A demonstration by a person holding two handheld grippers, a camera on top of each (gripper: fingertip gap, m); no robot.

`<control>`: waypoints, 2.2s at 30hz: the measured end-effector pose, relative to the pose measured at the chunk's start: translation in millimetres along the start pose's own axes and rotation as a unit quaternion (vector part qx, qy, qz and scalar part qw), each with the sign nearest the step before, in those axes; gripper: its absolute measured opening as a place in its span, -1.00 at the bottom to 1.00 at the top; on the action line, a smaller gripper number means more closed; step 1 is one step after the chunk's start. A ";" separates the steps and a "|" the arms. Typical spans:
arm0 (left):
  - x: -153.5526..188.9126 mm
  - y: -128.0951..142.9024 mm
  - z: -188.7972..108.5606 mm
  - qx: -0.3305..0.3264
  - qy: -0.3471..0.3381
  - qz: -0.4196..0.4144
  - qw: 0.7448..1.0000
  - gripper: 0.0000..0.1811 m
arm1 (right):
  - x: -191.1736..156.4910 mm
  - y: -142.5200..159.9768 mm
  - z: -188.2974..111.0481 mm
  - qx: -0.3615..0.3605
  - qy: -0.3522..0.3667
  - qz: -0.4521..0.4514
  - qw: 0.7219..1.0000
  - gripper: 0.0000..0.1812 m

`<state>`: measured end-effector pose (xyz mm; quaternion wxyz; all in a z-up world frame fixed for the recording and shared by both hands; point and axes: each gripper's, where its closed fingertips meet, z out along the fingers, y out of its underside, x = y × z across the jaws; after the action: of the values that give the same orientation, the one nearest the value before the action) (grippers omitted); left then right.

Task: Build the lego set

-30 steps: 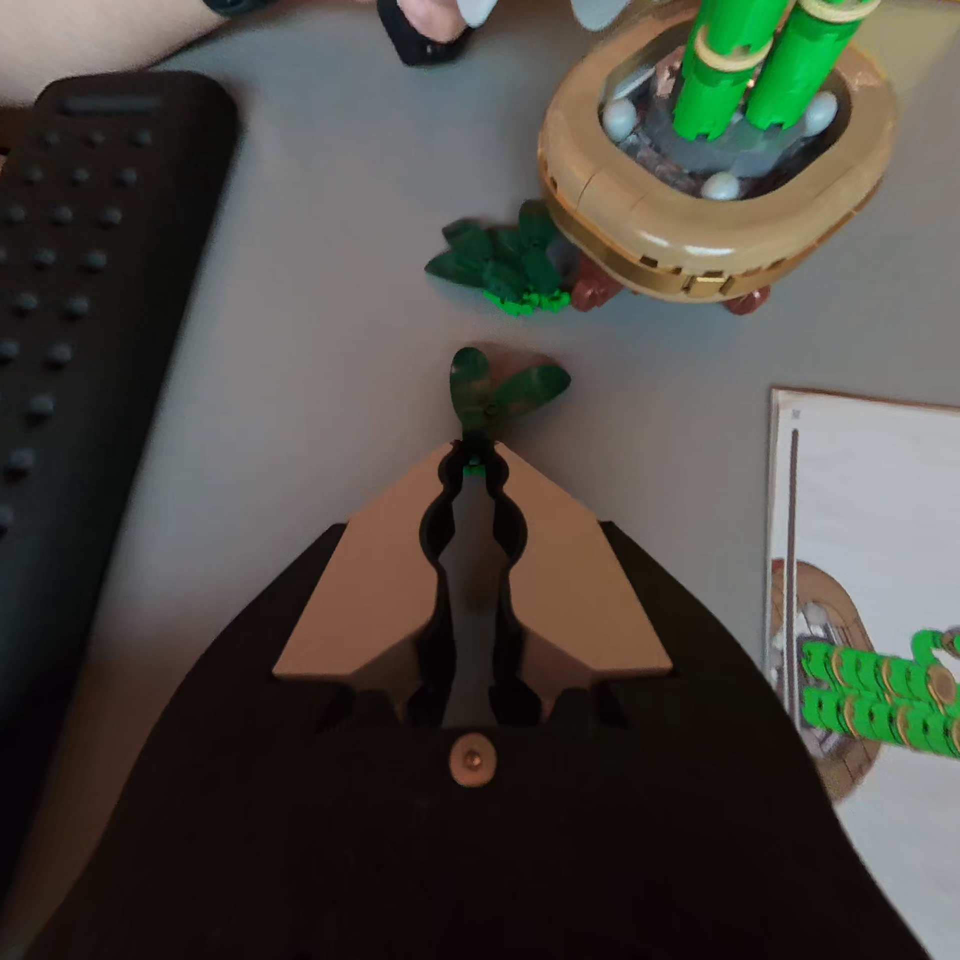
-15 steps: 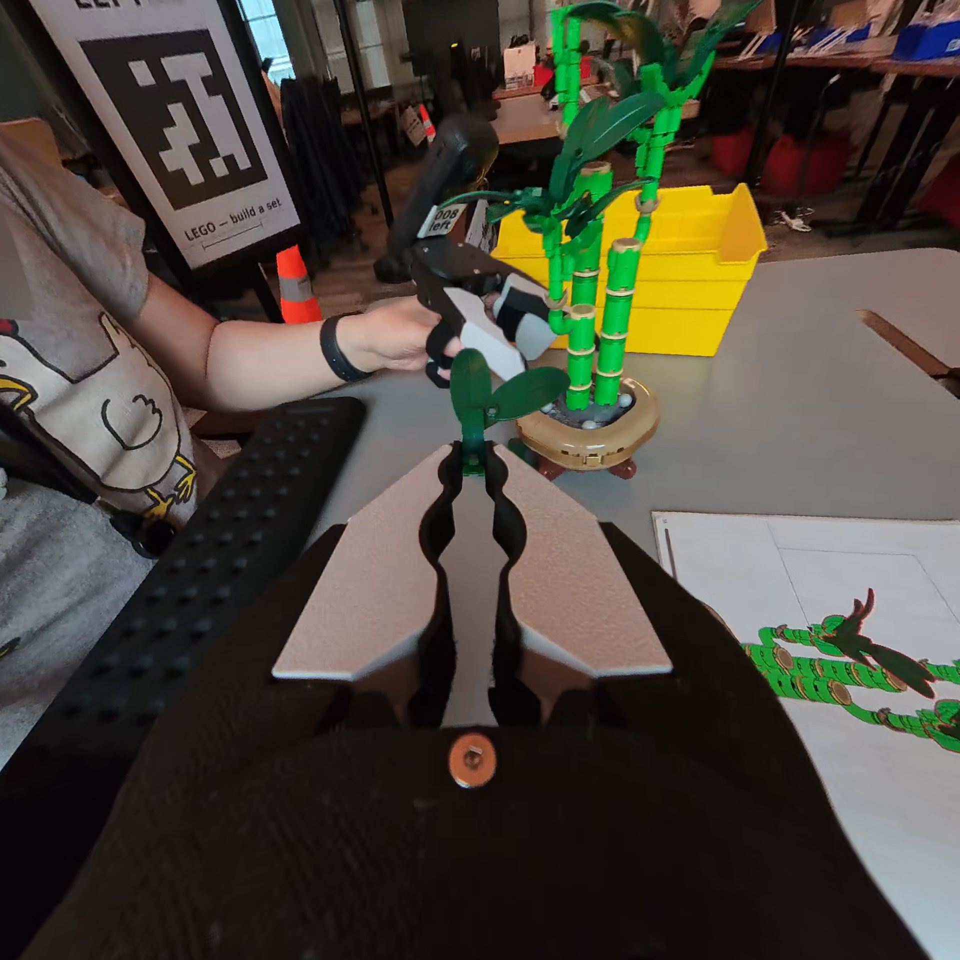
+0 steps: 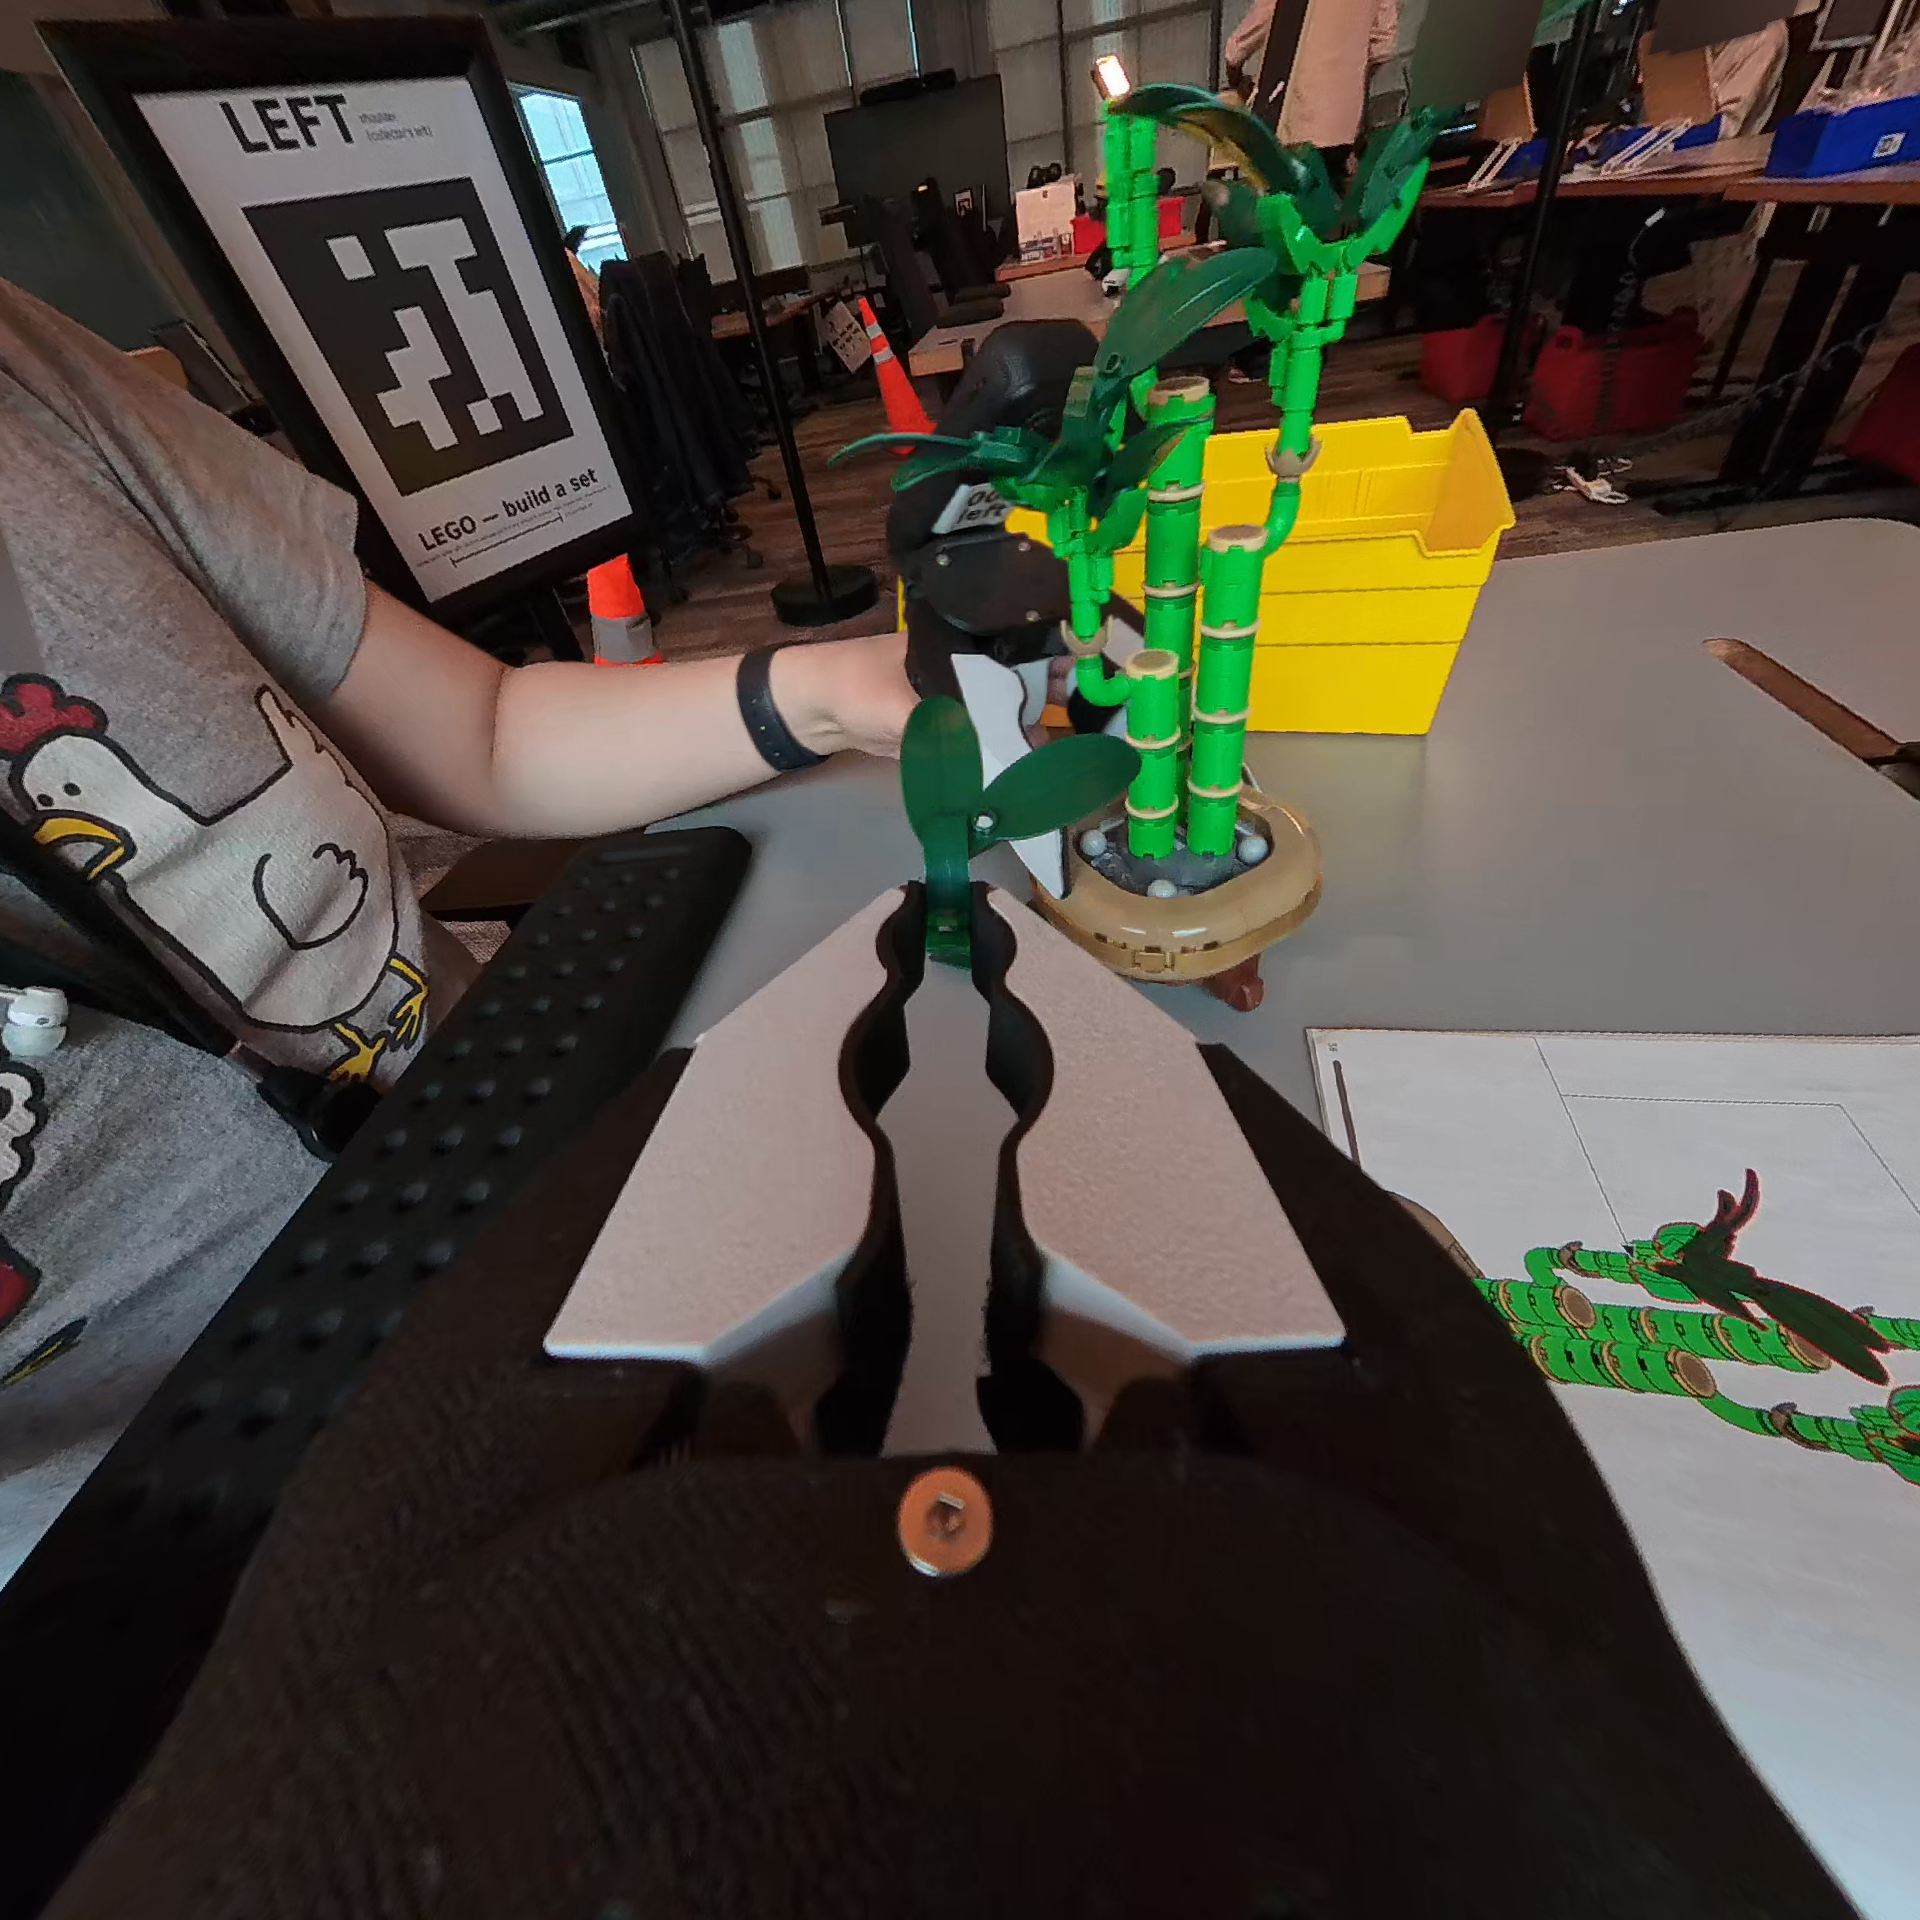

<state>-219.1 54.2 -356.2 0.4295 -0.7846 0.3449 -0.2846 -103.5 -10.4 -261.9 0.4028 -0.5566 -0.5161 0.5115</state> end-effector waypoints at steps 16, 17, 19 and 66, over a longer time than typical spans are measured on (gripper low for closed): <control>28.2 -73.9 -110.6 0.241 0.025 -0.069 0.968 -0.24 | -14.5 -103.6 -6.8 0.108 0.060 -0.078 0.989 -0.93; 37.5 -81.9 -125.0 0.254 0.020 -0.053 0.966 -0.29 | -20.5 -120.6 0.6 0.117 0.050 -0.068 0.990 -0.93; 59.4 -103.1 -152.6 0.281 0.026 -0.029 0.959 -0.51 | -34.9 -150.8 21.9 0.120 0.010 -0.039 0.992 -0.93; 105.6 -205.1 -184.4 0.345 -0.019 0.019 0.938 -0.92 | -55.7 -192.4 114.5 0.097 -0.119 0.042 0.987 -0.75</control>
<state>-231.8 -36.2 -75.3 0.6854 -0.5869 0.2328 -0.3627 -244.5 -46.9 -83.0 0.3687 -0.4713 -0.4846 0.6380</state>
